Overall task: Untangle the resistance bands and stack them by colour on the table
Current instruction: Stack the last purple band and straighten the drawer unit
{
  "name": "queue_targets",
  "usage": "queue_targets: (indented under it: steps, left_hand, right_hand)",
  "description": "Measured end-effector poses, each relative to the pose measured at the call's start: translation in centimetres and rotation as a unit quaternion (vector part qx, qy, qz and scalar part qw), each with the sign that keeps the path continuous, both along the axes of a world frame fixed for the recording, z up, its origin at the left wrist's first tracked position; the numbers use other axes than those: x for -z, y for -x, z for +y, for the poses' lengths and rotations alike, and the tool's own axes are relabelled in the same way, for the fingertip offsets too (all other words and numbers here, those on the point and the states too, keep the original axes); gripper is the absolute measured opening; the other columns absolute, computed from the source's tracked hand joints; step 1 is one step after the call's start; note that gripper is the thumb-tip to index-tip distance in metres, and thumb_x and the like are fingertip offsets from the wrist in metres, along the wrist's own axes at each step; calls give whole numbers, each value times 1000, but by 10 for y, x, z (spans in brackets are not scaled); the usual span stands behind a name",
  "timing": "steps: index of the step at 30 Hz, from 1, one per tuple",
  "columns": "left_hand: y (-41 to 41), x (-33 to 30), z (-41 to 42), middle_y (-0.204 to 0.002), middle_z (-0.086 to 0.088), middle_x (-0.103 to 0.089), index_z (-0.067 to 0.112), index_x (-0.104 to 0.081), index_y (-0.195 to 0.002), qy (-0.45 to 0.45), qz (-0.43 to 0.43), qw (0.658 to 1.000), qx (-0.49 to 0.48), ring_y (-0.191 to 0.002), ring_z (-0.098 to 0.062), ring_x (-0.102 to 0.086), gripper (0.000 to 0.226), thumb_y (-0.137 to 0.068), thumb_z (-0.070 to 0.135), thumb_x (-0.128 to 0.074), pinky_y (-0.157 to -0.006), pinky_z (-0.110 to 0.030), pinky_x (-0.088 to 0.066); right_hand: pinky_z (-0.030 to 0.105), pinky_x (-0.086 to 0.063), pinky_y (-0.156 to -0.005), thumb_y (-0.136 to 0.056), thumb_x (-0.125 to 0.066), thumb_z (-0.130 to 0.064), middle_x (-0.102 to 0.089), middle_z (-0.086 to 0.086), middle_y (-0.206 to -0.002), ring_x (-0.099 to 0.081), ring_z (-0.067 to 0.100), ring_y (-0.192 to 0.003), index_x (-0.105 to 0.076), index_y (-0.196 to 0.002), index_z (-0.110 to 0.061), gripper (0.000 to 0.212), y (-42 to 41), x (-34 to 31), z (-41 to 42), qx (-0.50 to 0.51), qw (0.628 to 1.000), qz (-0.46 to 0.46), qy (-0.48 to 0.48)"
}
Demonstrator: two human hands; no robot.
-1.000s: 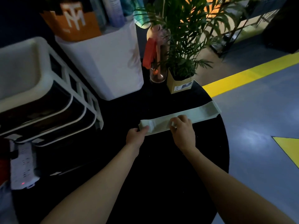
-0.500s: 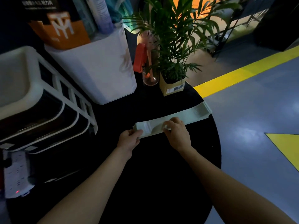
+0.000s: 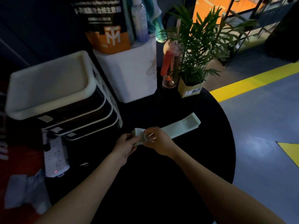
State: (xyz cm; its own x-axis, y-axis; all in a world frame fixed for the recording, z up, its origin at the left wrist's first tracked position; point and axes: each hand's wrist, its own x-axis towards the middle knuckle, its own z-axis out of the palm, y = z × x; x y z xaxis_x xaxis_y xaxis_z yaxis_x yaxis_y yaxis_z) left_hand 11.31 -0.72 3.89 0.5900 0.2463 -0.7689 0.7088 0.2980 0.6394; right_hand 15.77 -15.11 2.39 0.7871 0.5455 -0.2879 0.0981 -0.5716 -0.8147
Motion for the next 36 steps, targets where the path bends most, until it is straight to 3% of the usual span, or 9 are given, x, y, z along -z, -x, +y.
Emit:
queue_targets:
  steps: [6, 9, 13, 17, 20, 23, 26, 29, 36]
  left_hand:
    - [-5, -16, -3, -93, 2, -64, 19, -59, -96, 36, -30, 997, 61, -88, -10, -60, 14, -94, 32, -52, -80, -24, -44]
    - [-18, -20, -24, -93, 2, -63, 19, -61, -92, 57, -37, 995, 76, -90, -11, -58, 28, -98, 36, -40, -94, -30, -39]
    - [-34, -18, -48, -92, 0, -62, 15, -59, -89, 63, -59, 993, 82, -89, -12, -58, 32, -101, 32, -35, -82, -26, -42]
    - [-44, 3, -60, -106, -4, -64, 12, -60, -103, -36, -73, 988, 135, -97, -15, -58, 16, -96, 22, -49, -77, -24, -43]
    - [-47, 28, -71, -109, -9, -61, 12, -55, -106, -120, -30, 983, 137, -92, -21, -58, 20, -91, 25, -59, -76, -29, -44]
    - [-53, 46, -85, -118, -15, -56, 8, -46, -120, -165, 1, 978, 127, -105, -34, -57, 33, -92, 21, -58, -78, -35, -44]
    - [-59, 56, -95, -125, -15, -48, 8, -36, -131, -178, 27, 978, 108, -112, -35, -52, 49, -90, 20, -61, -80, -35, -43]
    - [-62, 67, -98, -126, -11, -50, 5, -38, -130, -178, 33, 979, 95, -111, -32, -52, 58, -84, 24, -69, -84, -37, -45]
    - [-64, 76, -103, -124, -11, -58, 4, -52, -128, -125, 34, 986, 103, -113, -30, -54, 52, -84, 27, -69, -84, -34, -44]
  right_hand:
    - [38, -52, -77, -65, -81, -37, -59, 9, -103, -60, 22, -89, -56, -104, -10, 53, 3, -12, 2, 57, 998, 15, 11]
    - [36, -50, -71, -64, -81, -43, -62, 5, -93, -60, 21, -83, -53, -99, -11, 55, -3, -16, -11, 150, 988, 24, 26]
    - [25, -41, -57, -75, -74, -32, -56, -4, -76, -56, 16, -74, -53, -92, -13, 34, -19, -22, -37, 221, 975, -7, 19]
    - [21, -40, -57, -80, -71, -26, -54, -6, -81, -52, 10, -73, -55, -105, -9, 34, -40, -19, -66, 250, 968, -13, -2]
    - [24, -37, -60, -83, -69, -25, -51, -4, -81, -50, 10, -72, -53, -107, -8, 34, -53, -11, -87, 256, 967, 1, 4]
    - [29, -37, -67, -83, -68, -26, -55, 5, -92, -52, 18, -83, -54, -108, -7, 34, -64, 2, -103, 260, 965, 24, 22]
    - [34, -40, -79, -82, -68, -29, -52, 9, -104, -47, 27, -104, -56, -110, -9, 36, -73, 18, -113, 257, 963, -3, 85]
    - [36, -36, -95, -84, -66, -30, -38, 13, -121, -36, 30, -114, -55, -118, -9, 42, -77, 24, -124, 261, 953, -20, 150]
    - [37, -42, -94, -82, -71, -24, -40, 17, -128, -47, 30, -114, -34, -136, -5, 68, -85, 44, -138, 286, 953, 78, 59]
